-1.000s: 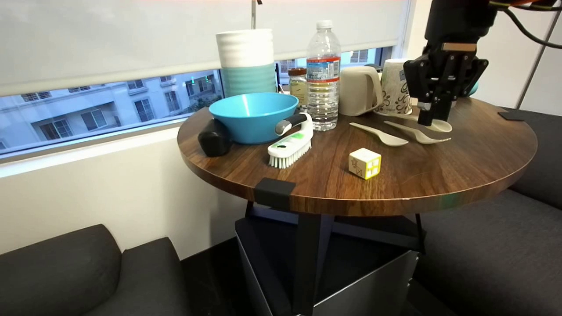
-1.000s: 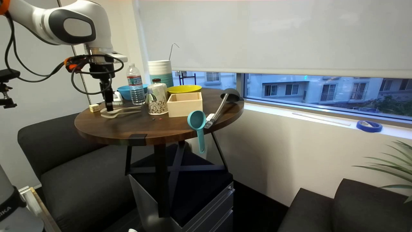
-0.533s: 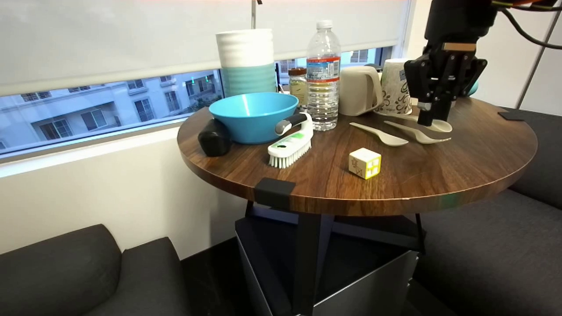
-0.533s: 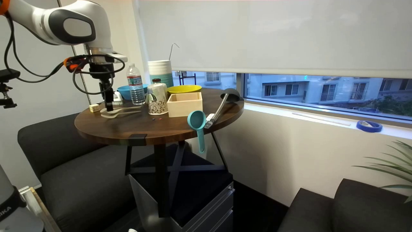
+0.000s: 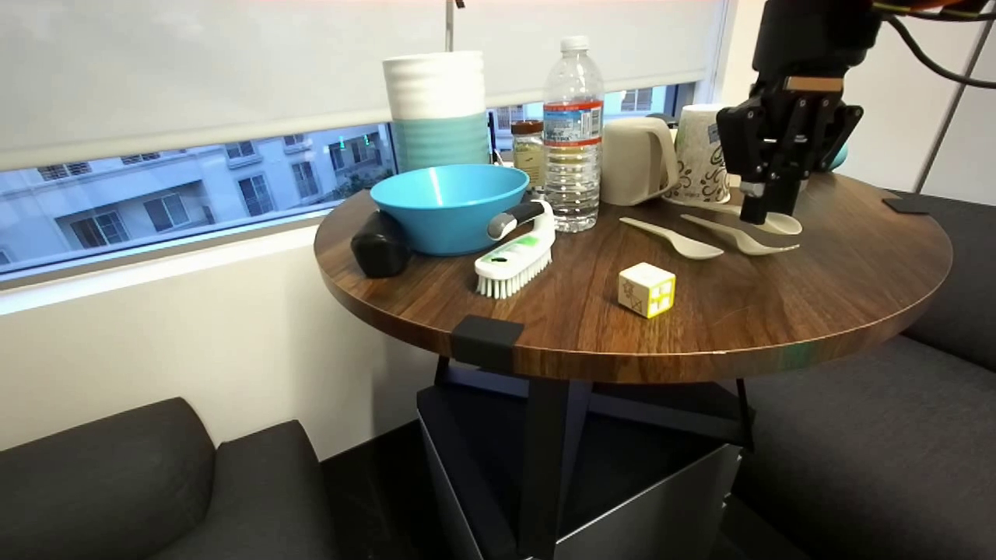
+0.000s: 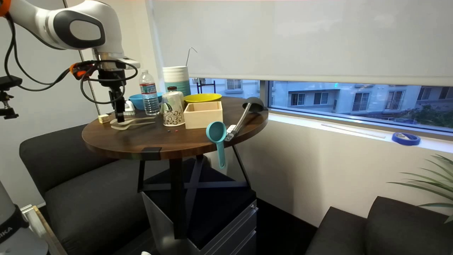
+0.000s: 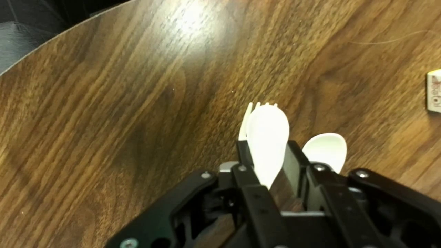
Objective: Rearrange the wooden cutlery
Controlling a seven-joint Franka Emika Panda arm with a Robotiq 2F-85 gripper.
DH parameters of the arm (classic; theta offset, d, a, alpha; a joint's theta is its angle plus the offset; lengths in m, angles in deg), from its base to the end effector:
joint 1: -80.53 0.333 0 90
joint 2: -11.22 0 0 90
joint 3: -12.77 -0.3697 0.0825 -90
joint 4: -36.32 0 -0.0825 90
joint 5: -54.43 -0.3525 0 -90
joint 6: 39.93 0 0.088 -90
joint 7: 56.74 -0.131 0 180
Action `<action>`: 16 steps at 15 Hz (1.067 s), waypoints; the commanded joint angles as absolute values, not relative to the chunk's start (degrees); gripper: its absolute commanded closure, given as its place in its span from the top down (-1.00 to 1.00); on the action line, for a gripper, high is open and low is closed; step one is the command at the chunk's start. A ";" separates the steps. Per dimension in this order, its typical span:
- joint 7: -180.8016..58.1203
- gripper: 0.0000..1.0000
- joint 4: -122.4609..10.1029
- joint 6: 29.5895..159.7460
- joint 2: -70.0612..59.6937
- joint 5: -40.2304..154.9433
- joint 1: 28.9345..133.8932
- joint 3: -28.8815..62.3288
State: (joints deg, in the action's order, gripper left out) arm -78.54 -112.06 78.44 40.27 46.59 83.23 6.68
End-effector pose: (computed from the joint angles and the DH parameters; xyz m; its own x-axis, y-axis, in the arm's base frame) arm 0.3212 0.0622 0.4622 0.9527 -0.3008 -0.0433 -0.3029 -0.9514 -0.0554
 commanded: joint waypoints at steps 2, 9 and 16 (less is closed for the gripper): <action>-77.15 0.13 -113.02 79.05 41.23 44.47 83.49 6.84; -77.18 0.98 -112.91 79.07 41.48 44.60 83.45 6.81; -78.51 1.00 -110.75 78.99 41.52 44.82 83.54 5.98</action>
